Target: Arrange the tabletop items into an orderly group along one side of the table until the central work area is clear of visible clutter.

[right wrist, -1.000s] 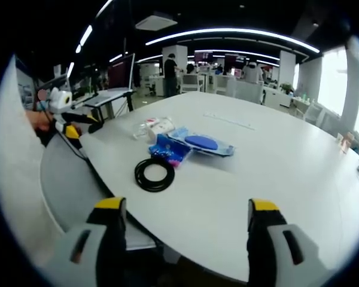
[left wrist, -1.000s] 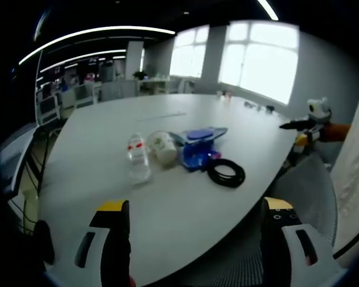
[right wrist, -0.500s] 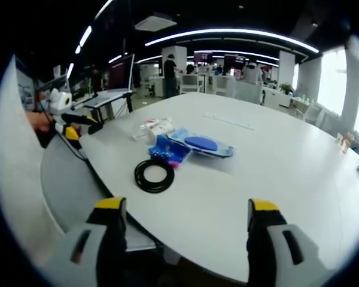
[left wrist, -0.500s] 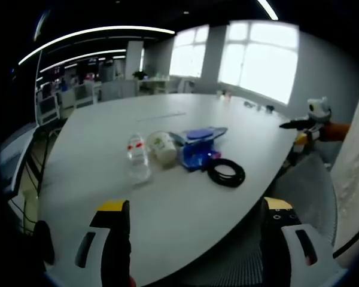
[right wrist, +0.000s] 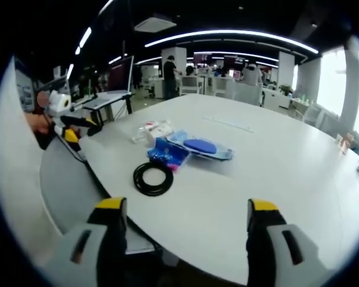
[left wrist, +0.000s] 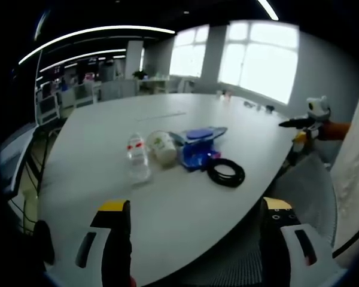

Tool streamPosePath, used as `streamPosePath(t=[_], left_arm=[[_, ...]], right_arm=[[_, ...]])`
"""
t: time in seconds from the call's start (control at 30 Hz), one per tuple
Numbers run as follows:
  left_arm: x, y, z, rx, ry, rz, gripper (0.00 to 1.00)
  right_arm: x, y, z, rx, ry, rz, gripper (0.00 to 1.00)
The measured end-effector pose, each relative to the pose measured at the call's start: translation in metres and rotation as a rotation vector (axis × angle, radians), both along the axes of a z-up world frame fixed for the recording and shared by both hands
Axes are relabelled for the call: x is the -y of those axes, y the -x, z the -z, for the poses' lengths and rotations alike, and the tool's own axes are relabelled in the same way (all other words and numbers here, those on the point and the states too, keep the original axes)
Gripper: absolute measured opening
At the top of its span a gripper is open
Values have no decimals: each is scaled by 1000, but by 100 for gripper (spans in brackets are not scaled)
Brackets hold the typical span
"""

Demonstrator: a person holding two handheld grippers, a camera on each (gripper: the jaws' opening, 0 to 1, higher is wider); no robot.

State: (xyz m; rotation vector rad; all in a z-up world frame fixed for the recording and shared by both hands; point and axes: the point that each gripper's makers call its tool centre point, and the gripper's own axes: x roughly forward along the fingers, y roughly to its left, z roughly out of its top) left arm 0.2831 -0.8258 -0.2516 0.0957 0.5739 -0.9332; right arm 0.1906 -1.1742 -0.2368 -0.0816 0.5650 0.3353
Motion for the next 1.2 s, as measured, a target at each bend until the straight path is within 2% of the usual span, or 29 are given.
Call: streamPosePath(t=[0.33, 0.57, 0.9, 1.2], left_arm=[[0, -3, -3, 8, 1, -1, 85], [7, -7, -13, 21, -1, 9, 85], [15, -20, -25, 49, 5, 23, 85], [24, -32, -36, 71, 12, 36, 84]], right_arm=[[2, -12, -8, 17, -4, -5, 80], [8, -22, -13, 35, -4, -8, 79], [17, -35, -17, 38, -3, -6, 79], [21, -49, -31, 58, 7, -15, 77]])
